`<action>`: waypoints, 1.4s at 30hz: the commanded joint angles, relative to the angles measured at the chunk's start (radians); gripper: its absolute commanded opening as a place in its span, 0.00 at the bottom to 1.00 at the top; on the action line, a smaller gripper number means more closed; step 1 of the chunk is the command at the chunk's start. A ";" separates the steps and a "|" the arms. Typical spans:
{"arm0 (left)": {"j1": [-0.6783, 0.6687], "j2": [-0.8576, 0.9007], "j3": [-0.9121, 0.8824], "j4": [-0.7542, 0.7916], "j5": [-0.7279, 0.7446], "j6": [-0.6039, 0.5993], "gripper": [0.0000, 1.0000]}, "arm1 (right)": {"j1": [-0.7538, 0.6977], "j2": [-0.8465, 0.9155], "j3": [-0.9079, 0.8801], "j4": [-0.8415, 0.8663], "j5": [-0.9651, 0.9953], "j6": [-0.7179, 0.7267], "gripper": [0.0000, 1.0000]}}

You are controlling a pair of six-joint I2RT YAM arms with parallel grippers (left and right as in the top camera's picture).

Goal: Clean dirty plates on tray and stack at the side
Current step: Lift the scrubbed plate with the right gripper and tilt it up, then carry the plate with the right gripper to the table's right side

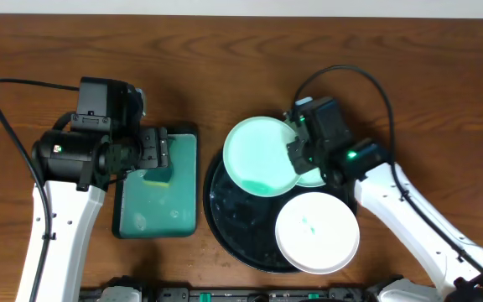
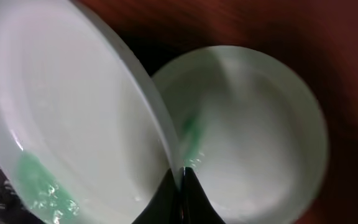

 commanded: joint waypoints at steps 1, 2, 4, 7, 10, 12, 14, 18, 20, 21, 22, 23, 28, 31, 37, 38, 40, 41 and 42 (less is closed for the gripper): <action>0.000 0.005 0.000 -0.004 0.002 0.010 0.81 | 0.090 -0.011 0.057 -0.033 0.288 -0.040 0.01; 0.000 0.005 0.000 -0.004 0.002 0.010 0.81 | 0.109 -0.011 0.066 -0.042 0.337 -0.042 0.01; 0.000 0.005 0.000 -0.004 0.002 0.010 0.81 | 0.153 -0.011 0.086 -0.061 0.445 -0.064 0.01; 0.000 0.005 0.000 -0.003 0.002 0.010 0.81 | 0.226 -0.011 0.114 -0.080 0.609 -0.105 0.01; 0.000 0.005 0.000 -0.003 0.002 0.010 0.81 | 0.322 -0.011 0.127 -0.086 0.820 -0.179 0.01; 0.000 0.005 0.000 -0.003 0.002 0.010 0.81 | 0.377 -0.011 0.127 -0.088 0.911 -0.220 0.01; 0.000 0.005 0.000 -0.003 0.002 0.010 0.81 | 0.430 -0.011 0.127 -0.093 0.976 -0.241 0.01; 0.000 0.005 0.000 -0.002 0.002 0.010 0.81 | 0.533 -0.011 0.127 -0.121 1.101 -0.245 0.01; 0.000 0.005 0.000 -0.002 0.002 0.010 0.81 | 0.561 -0.011 0.127 -0.127 1.138 -0.246 0.01; 0.000 0.005 0.000 -0.002 0.002 0.010 0.81 | 0.572 -0.011 0.127 -0.128 1.153 -0.249 0.01; 0.000 0.005 0.000 -0.003 0.002 0.010 0.81 | 0.583 -0.011 0.127 -0.128 1.169 -0.251 0.01; 0.000 0.005 0.000 -0.003 0.002 0.010 0.81 | 0.593 -0.011 0.127 -0.128 1.180 -0.257 0.01; 0.000 0.005 0.000 -0.003 0.002 0.025 0.81 | 0.613 -0.011 0.127 -0.128 1.186 -0.267 0.01; 0.000 0.005 0.000 -0.003 0.002 0.025 0.81 | 0.613 -0.011 0.127 -0.128 1.185 -0.267 0.01; 0.000 0.005 0.000 -0.003 0.002 0.025 0.81 | 0.592 -0.008 0.126 -0.126 1.061 -0.243 0.01; 0.000 0.005 0.000 -0.003 0.002 0.025 0.81 | 0.577 -0.005 0.126 -0.131 1.006 -0.230 0.01; 0.000 0.005 0.000 -0.004 0.002 0.025 0.81 | 0.591 -0.009 0.127 -0.164 1.027 -0.190 0.01; 0.000 0.005 0.000 -0.008 0.002 0.025 0.81 | 0.603 -0.010 0.127 -0.172 1.023 -0.146 0.01; 0.000 0.005 0.000 -0.008 0.002 0.025 0.81 | 0.600 -0.009 0.127 -0.172 0.977 -0.132 0.01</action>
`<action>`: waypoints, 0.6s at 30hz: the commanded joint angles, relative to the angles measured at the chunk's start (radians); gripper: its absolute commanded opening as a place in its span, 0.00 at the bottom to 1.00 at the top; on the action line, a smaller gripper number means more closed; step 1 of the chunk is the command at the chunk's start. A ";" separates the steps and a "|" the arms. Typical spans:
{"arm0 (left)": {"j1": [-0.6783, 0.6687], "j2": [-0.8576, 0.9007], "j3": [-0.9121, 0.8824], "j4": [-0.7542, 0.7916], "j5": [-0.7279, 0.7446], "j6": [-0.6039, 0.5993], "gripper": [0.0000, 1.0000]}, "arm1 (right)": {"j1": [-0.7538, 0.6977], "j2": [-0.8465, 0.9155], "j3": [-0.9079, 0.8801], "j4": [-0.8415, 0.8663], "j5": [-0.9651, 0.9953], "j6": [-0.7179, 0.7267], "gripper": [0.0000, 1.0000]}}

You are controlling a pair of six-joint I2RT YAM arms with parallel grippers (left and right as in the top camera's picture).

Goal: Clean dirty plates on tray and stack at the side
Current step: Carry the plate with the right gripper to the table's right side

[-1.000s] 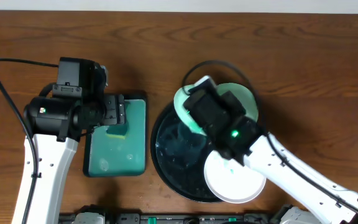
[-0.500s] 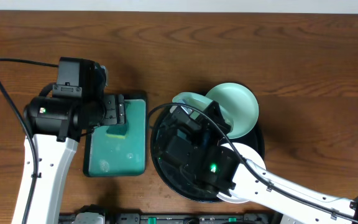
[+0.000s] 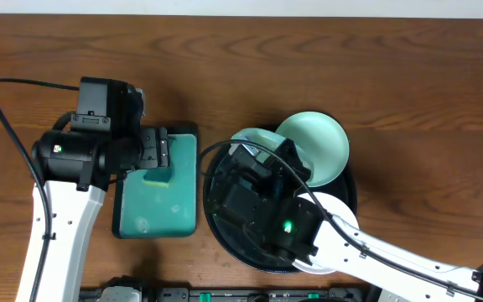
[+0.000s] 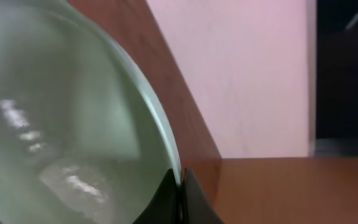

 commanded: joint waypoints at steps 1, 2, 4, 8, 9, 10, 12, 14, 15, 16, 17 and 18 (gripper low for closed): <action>0.000 0.005 0.000 -0.006 0.003 0.017 0.81 | -0.006 -0.005 0.022 -0.014 -0.125 0.101 0.01; 0.000 0.005 0.000 -0.005 0.003 0.018 0.81 | -0.013 -0.006 0.022 -0.038 -0.151 0.137 0.01; 0.000 0.005 0.000 -0.003 0.003 0.017 0.81 | -0.025 -0.010 0.022 -0.076 -0.169 0.244 0.01; 0.000 0.005 0.000 -0.002 0.003 0.017 0.81 | -0.095 -0.014 0.022 -0.096 -0.373 0.363 0.01; 0.000 0.005 0.000 -0.002 0.003 0.017 0.81 | -0.135 -0.014 0.022 -0.086 -0.443 0.393 0.01; 0.000 0.005 0.000 -0.002 0.003 0.017 0.81 | -0.165 -0.014 0.022 -0.081 -0.489 0.414 0.01; 0.000 0.005 0.000 -0.002 0.003 0.017 0.81 | -0.255 -0.014 0.022 -0.063 -0.613 0.464 0.01; 0.000 0.005 0.000 -0.002 0.003 0.017 0.81 | -0.357 -0.018 0.022 -0.029 -0.759 0.475 0.01; 0.000 0.005 0.000 -0.002 0.003 0.017 0.81 | -0.399 -0.021 0.022 -0.014 -0.818 0.475 0.01; 0.000 0.005 0.000 -0.002 0.003 0.017 0.81 | -0.449 -0.027 0.022 0.006 -0.883 0.475 0.01; 0.000 0.005 0.000 -0.002 0.003 0.017 0.81 | -0.492 -0.031 0.022 0.027 -0.941 0.475 0.01; 0.000 0.005 0.000 -0.002 0.003 0.017 0.81 | -0.543 -0.036 0.022 0.054 -1.007 0.475 0.01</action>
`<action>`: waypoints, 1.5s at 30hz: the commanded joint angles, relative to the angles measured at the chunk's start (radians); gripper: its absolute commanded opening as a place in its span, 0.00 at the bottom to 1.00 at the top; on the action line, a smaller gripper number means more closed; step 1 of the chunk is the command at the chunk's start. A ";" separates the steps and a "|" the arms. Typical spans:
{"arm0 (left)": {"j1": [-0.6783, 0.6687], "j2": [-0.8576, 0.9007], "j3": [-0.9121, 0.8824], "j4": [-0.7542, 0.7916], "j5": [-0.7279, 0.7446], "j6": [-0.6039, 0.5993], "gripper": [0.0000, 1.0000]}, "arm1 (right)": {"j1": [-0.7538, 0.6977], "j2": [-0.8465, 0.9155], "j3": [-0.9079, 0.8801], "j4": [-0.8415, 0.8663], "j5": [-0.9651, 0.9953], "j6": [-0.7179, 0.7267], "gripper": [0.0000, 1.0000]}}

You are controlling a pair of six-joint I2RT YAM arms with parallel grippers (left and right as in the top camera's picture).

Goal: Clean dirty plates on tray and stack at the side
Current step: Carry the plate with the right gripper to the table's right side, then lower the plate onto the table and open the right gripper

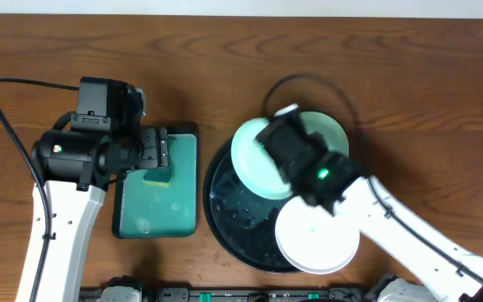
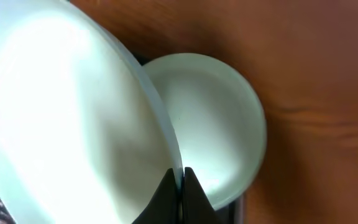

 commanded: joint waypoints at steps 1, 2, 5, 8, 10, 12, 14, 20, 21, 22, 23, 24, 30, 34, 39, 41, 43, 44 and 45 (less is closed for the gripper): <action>0.000 0.005 0.000 -0.003 0.003 0.017 0.81 | -0.156 -0.039 0.020 0.060 -0.333 0.059 0.01; 0.000 0.005 0.000 -0.003 0.003 0.017 0.81 | -0.217 -0.043 0.020 0.084 -0.398 0.064 0.01; 0.000 0.005 0.000 -0.003 0.003 0.017 0.81 | -0.391 -0.044 0.020 0.110 -0.484 0.103 0.01; 0.000 0.005 0.000 -0.003 0.003 0.017 0.81 | -0.618 -0.037 0.020 0.088 -0.493 0.106 0.01; 0.000 0.005 0.000 -0.003 0.003 0.017 0.81 | -0.717 -0.037 0.020 0.079 -0.493 0.106 0.01; 0.000 0.005 0.000 -0.003 0.003 0.017 0.81 | -0.817 -0.037 0.020 0.078 -0.506 0.106 0.01; 0.000 0.005 0.000 -0.003 0.003 0.017 0.82 | -0.910 -0.035 0.020 0.081 -0.520 0.105 0.01; 0.000 0.005 0.000 -0.003 0.003 0.017 0.81 | -1.128 0.023 0.020 0.083 -0.526 0.106 0.01; 0.000 0.005 0.000 -0.003 0.003 0.017 0.81 | -1.161 0.049 0.019 0.083 -0.526 0.106 0.01; 0.000 0.005 0.000 -0.003 0.003 0.017 0.81 | -1.182 0.072 0.019 0.084 -0.526 0.106 0.01; 0.000 0.005 0.000 -0.003 0.003 0.017 0.81 | -1.207 0.105 0.019 0.087 -0.526 0.106 0.01; 0.000 0.005 0.000 -0.003 0.003 0.017 0.81 | -1.223 0.131 0.019 0.091 -0.526 0.106 0.01; 0.000 0.005 0.000 -0.003 0.003 0.017 0.81 | -1.292 0.291 0.019 0.187 -0.525 0.093 0.01; 0.000 0.005 0.000 -0.004 0.003 0.017 0.81 | -1.329 0.361 0.019 0.224 -0.522 0.091 0.01; 0.000 0.005 0.000 -0.003 0.003 0.017 0.81 | -1.379 0.425 0.019 0.229 -0.494 0.091 0.01; 0.000 0.005 0.000 -0.003 0.003 0.017 0.81 | -1.400 0.434 0.019 0.222 -0.496 0.081 0.01; 0.000 0.005 0.000 -0.003 0.003 0.017 0.81 | -1.412 0.430 0.020 0.198 -0.530 0.019 0.02; 0.000 0.005 0.000 -0.003 0.003 0.017 0.81 | -1.414 0.424 0.020 0.188 -0.560 -0.026 0.08; 0.000 0.005 0.000 -0.003 0.003 0.017 0.81 | -1.413 0.407 0.021 0.183 -0.609 -0.070 0.17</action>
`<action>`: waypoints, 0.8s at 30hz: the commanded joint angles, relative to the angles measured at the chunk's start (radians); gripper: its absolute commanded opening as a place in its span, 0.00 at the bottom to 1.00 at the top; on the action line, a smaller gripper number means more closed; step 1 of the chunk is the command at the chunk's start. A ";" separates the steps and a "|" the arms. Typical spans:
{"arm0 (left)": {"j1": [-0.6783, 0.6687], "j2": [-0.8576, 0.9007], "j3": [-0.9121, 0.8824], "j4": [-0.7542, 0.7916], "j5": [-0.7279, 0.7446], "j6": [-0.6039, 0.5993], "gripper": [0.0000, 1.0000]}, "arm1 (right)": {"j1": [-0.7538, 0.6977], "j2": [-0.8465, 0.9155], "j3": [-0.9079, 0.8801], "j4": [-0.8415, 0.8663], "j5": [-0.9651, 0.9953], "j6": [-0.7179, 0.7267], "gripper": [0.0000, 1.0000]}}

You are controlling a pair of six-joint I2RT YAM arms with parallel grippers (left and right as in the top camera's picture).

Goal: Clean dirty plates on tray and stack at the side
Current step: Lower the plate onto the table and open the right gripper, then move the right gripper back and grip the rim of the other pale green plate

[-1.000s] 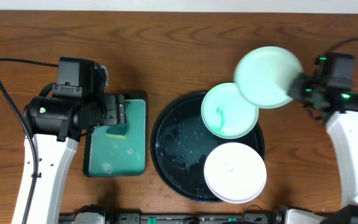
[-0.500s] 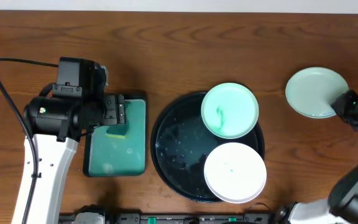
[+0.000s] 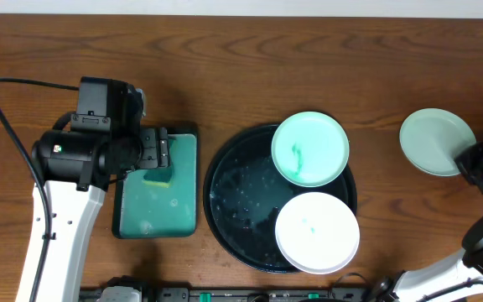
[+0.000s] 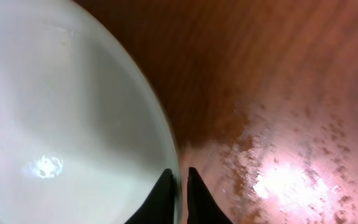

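Observation:
A pale green plate (image 3: 433, 138) lies flat on the bare wood at the far right, filling the left of the right wrist view (image 4: 61, 112). My right gripper (image 3: 474, 164) is at its right rim, and its fingertips (image 4: 179, 171) straddle that rim, slightly parted, with a sliver of table showing beside it. On the round black tray (image 3: 233, 210) sit a mint plate (image 3: 310, 148) with a green smear and a white plate (image 3: 317, 232) with small green marks. My left gripper (image 3: 162, 159) hovers over a yellow-green sponge (image 3: 159, 178); its jaws are hidden from above.
The sponge lies in a teal rectangular basin (image 3: 158, 205) left of the black tray. The tray's floor is wet and speckled. Bare brown wood surrounds the set-down plate. A cable loops behind the left arm.
The right arm has gone from above the tray's upper part to the table's far right edge. The plate it held now lies flat on the wood, and the fingers have parted slightly. The left arm is unchanged.
First my right gripper held a plate with a green smear tilted over the tray. Later the arm lay across the tray with the plate raised, then the plate hung clean-looking over the tray's top. It now rests on the table at the right.

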 commanded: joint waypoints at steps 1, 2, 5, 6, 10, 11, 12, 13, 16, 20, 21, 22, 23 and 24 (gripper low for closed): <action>0.000 0.005 0.000 -0.003 0.003 0.017 0.81 | -0.003 -0.035 0.014 -0.011 -0.111 -0.127 0.29; 0.000 0.005 0.000 -0.003 0.003 0.017 0.81 | 0.003 -0.058 0.018 -0.012 -0.139 -0.128 0.30; 0.000 0.005 0.000 -0.003 0.003 0.017 0.82 | 0.027 -0.148 0.024 -0.013 -0.164 -0.130 0.31; 0.000 0.005 0.000 -0.003 0.003 0.017 0.81 | 0.040 -0.190 0.026 -0.015 -0.169 -0.136 0.36; 0.000 0.005 0.000 -0.003 0.003 0.017 0.81 | 0.119 -0.362 0.031 -0.041 -0.229 -0.195 0.69; 0.000 0.005 0.000 -0.003 0.003 0.017 0.82 | 0.147 -0.404 0.031 -0.053 -0.239 -0.209 0.84; 0.000 0.005 0.000 -0.003 0.003 0.017 0.81 | 0.174 -0.439 0.031 -0.063 -0.238 -0.212 0.99; 0.000 0.005 0.000 -0.003 0.003 0.017 0.81 | 0.208 -0.476 0.031 -0.080 -0.234 -0.212 0.99; 0.000 0.005 0.000 -0.002 0.004 0.016 0.81 | 0.304 -0.549 0.031 -0.117 -0.234 -0.211 0.99; 0.000 0.005 0.000 0.003 0.014 -0.003 0.81 | 0.419 -0.567 0.030 -0.121 -0.303 -0.204 0.99; 0.000 0.005 0.000 0.005 0.014 -0.010 0.81 | 0.449 -0.558 0.029 -0.118 -0.342 -0.209 0.99; 0.000 0.005 0.000 0.005 0.014 -0.010 0.81 | 0.477 -0.545 0.027 -0.119 -0.360 -0.209 0.99; 0.000 0.005 0.000 0.005 0.014 -0.010 0.81 | 0.499 -0.529 0.027 -0.125 -0.359 -0.209 0.99; 0.000 0.005 0.000 0.004 0.014 -0.010 0.81 | 0.522 -0.505 0.027 -0.134 -0.352 -0.213 0.99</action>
